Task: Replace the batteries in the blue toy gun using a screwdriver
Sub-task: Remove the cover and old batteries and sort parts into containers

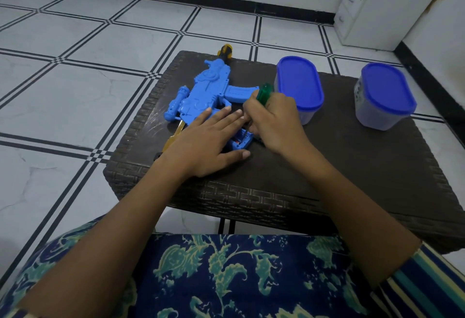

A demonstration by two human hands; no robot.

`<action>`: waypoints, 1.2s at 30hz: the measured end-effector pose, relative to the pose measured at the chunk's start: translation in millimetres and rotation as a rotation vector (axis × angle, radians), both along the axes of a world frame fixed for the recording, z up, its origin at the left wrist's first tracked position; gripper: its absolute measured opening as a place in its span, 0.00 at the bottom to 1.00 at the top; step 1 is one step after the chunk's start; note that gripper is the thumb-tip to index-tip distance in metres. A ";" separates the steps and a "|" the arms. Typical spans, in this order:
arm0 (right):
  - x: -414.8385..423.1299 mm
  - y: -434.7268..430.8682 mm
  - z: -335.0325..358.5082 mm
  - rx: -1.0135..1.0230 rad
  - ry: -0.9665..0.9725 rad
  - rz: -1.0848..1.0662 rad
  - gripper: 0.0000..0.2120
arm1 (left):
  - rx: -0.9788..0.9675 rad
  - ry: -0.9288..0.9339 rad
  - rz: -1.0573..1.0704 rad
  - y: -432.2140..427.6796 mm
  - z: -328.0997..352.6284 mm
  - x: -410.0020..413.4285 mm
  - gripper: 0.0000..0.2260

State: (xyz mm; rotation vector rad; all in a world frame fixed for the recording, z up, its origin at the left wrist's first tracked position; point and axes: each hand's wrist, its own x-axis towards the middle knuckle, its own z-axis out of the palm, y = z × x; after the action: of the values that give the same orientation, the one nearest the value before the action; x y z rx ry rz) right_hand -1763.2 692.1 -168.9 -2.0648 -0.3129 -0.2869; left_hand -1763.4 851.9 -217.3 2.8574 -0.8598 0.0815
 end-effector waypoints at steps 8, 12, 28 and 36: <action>10.5 -14.2 0.7 0.149 0.331 -0.007 0.15 | -0.012 0.033 0.018 -1.7 1.1 -0.1 0.37; 9.6 -19.8 1.0 0.296 0.404 0.000 0.15 | -0.017 0.028 0.014 -0.9 0.4 0.6 0.36; 2.6 -18.5 4.8 0.387 0.379 -0.044 0.16 | -0.062 0.028 0.017 1.4 0.2 0.8 0.38; -0.6 -10.5 3.8 0.186 0.245 -0.058 0.17 | -0.042 0.009 0.011 1.0 0.5 -0.1 0.39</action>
State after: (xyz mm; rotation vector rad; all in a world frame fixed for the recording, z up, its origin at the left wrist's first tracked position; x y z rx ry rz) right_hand -1763.8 681.7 -165.0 -1.9024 -0.0743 -0.0915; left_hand -1763.4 852.9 -216.8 2.8219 -0.8309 0.0860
